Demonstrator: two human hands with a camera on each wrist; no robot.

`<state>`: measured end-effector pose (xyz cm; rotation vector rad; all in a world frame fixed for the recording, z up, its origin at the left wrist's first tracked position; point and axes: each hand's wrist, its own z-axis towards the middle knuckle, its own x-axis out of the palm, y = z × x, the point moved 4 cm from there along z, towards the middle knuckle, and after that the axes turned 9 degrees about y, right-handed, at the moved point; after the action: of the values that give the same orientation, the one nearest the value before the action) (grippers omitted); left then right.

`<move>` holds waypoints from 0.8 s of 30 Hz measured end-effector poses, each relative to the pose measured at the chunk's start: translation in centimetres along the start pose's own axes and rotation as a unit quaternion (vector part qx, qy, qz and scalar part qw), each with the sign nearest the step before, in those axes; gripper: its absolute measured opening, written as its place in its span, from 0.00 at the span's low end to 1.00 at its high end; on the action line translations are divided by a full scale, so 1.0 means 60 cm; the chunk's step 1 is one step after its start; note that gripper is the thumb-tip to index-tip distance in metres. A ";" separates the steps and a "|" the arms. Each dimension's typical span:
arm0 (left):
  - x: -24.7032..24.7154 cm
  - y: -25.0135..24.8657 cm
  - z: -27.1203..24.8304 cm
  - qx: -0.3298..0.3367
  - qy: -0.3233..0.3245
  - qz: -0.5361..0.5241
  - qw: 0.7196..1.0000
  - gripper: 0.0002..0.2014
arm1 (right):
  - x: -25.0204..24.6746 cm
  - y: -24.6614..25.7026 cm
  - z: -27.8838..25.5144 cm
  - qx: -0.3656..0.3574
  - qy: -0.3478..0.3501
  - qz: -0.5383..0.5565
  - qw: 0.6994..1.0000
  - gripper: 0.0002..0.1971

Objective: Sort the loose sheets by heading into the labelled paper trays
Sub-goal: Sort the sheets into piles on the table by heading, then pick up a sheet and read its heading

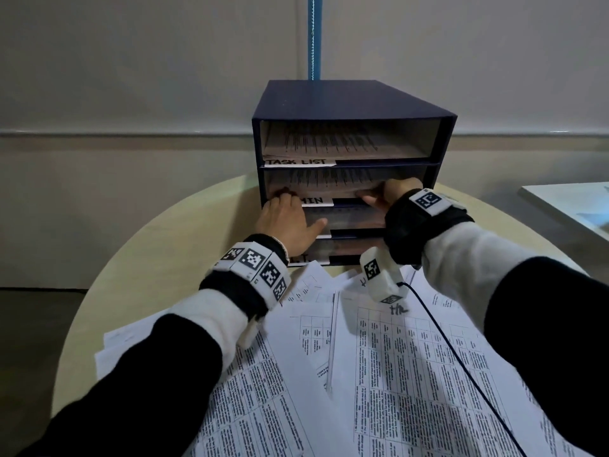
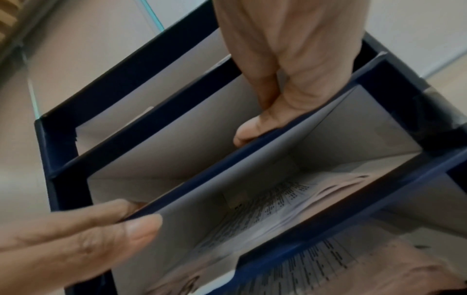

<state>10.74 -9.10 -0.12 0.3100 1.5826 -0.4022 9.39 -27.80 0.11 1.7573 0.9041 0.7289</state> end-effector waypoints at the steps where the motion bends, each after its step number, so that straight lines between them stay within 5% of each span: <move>1: 0.002 0.000 0.001 0.000 0.001 0.002 1.000 0.34 | 0.006 0.006 -0.004 -0.010 0.025 0.082 0.996 0.21; 3: 0.006 0.001 0.002 0.002 -0.003 0.005 1.000 0.35 | 0.016 0.015 -0.007 -0.023 0.062 0.105 0.992 0.11; 6: 0.009 0.000 -0.004 0.009 -0.006 0.007 1.000 0.37 | 0.009 0.016 -0.026 -0.007 0.033 0.012 0.999 0.12; 11: 0.003 -0.011 -0.040 0.017 0.032 -0.046 0.998 0.39 | -0.023 0.009 -0.065 -0.031 0.080 -0.053 0.995 0.07; 13: -0.003 -0.020 -0.061 0.015 0.056 -0.096 0.994 0.34 | -0.034 -0.004 -0.086 -0.041 0.120 -0.073 0.989 0.02; 15: 0.001 -0.033 -0.085 0.022 0.073 -0.148 0.986 0.25 | -0.051 -0.024 -0.106 -0.051 0.139 -0.133 0.980 0.11; 19: 0.039 -0.063 -0.126 0.068 0.121 -0.163 0.977 0.12 | -0.096 -0.057 -0.161 -0.100 0.177 -0.343 0.917 0.04; 24: 0.090 -0.088 -0.139 0.091 0.193 -0.123 0.969 0.11 | -0.143 -0.101 -0.212 -0.149 0.202 -0.477 0.842 0.06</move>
<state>0.65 -10.42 -4.92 0.3474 1.9799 -0.7149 -6.97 -27.29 -1.96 0.6929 1.6627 0.5090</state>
